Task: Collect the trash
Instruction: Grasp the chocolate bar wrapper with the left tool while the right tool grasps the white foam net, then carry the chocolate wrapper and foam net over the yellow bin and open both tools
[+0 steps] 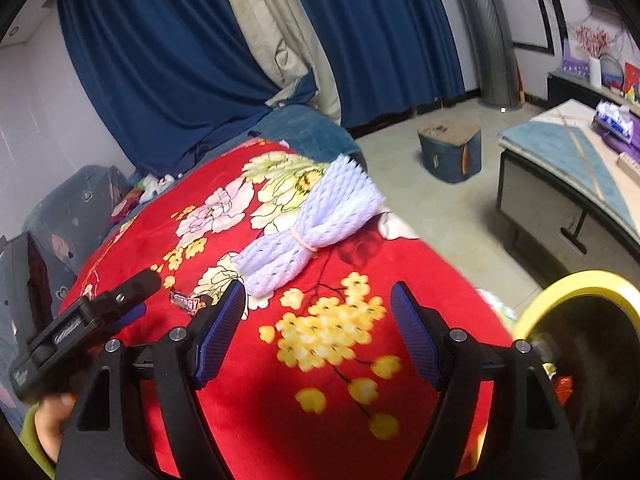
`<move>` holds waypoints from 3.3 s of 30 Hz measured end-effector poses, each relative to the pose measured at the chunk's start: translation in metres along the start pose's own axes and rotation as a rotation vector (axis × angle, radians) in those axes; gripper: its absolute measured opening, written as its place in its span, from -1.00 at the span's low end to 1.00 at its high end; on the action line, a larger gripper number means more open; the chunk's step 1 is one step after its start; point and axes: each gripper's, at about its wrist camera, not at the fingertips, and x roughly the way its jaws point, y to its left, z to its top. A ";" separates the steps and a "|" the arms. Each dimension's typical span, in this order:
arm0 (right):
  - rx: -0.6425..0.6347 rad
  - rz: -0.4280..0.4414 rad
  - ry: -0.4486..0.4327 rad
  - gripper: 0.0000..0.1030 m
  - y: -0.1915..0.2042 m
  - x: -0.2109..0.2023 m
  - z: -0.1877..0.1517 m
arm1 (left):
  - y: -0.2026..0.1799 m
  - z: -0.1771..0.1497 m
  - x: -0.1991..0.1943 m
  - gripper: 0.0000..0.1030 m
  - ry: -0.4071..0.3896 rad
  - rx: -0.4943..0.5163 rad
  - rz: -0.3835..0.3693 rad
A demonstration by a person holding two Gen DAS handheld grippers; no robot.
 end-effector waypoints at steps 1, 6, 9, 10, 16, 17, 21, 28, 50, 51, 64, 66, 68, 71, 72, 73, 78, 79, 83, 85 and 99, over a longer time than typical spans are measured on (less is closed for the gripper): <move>0.007 0.011 0.011 0.38 0.001 0.006 0.002 | 0.003 0.000 0.000 0.78 0.004 -0.009 0.000; 0.039 0.042 0.083 0.12 0.008 0.044 0.010 | 0.019 0.000 0.008 0.66 0.035 -0.079 -0.023; 0.068 0.066 0.121 0.00 0.011 0.064 0.013 | 0.026 -0.001 0.012 0.59 0.048 -0.115 -0.035; 0.076 0.071 0.134 -0.01 0.012 0.072 0.014 | 0.028 -0.001 0.014 0.56 0.054 -0.125 -0.038; 0.114 0.086 0.189 -0.48 0.013 0.099 0.012 | 0.035 -0.002 0.026 0.45 0.088 -0.188 -0.047; 0.112 0.082 0.184 -0.56 0.013 0.098 0.011 | 0.037 -0.002 0.029 0.41 0.088 -0.200 -0.044; 0.107 0.084 0.162 -0.71 0.008 0.091 0.006 | 0.036 0.000 0.034 0.30 0.085 -0.203 -0.021; 0.036 0.047 0.096 -0.72 0.006 0.061 -0.009 | 0.042 0.001 0.041 -0.55 0.081 -0.183 0.061; 0.046 -0.008 -0.066 -0.73 -0.031 -0.046 -0.033 | -0.041 -0.011 -0.009 -0.83 -0.013 0.074 -0.183; 0.049 -0.010 -0.070 -0.73 -0.033 -0.050 -0.034 | -0.045 -0.011 -0.010 -0.83 -0.013 0.083 -0.190; 0.076 -0.072 -0.103 -0.73 -0.065 -0.090 -0.043 | -0.098 -0.034 -0.026 -0.84 -0.019 0.221 -0.271; 0.081 -0.081 -0.108 -0.73 -0.070 -0.096 -0.045 | -0.105 -0.039 -0.028 -0.83 -0.018 0.240 -0.282; 0.084 -0.091 -0.113 -0.73 -0.074 -0.101 -0.047 | -0.111 -0.043 -0.029 -0.84 -0.016 0.259 -0.293; 0.090 -0.106 -0.120 -0.73 -0.080 -0.110 -0.049 | -0.120 -0.049 -0.032 -0.84 -0.013 0.284 -0.308; 0.093 -0.111 -0.122 -0.73 -0.082 -0.111 -0.050 | -0.121 -0.050 -0.033 -0.84 -0.013 0.289 -0.311; 0.097 -0.118 -0.127 -0.73 -0.084 -0.114 -0.050 | -0.123 -0.052 -0.033 -0.83 -0.011 0.298 -0.316; 0.106 -0.140 -0.147 -0.73 -0.091 -0.128 -0.053 | -0.136 -0.063 -0.035 -0.84 0.003 0.337 -0.340; 0.107 -0.145 -0.150 -0.73 -0.093 -0.130 -0.054 | -0.138 -0.064 -0.034 -0.84 0.006 0.344 -0.344; 0.120 -0.168 -0.163 -0.73 -0.103 -0.141 -0.058 | -0.151 -0.074 -0.034 -0.83 0.019 0.381 -0.365; 0.129 -0.177 -0.168 -0.73 -0.108 -0.145 -0.061 | -0.158 -0.079 -0.034 -0.83 0.022 0.398 -0.374; 0.209 -0.253 -0.181 -0.73 -0.151 -0.169 -0.081 | -0.211 -0.108 -0.024 -0.83 0.061 0.520 -0.428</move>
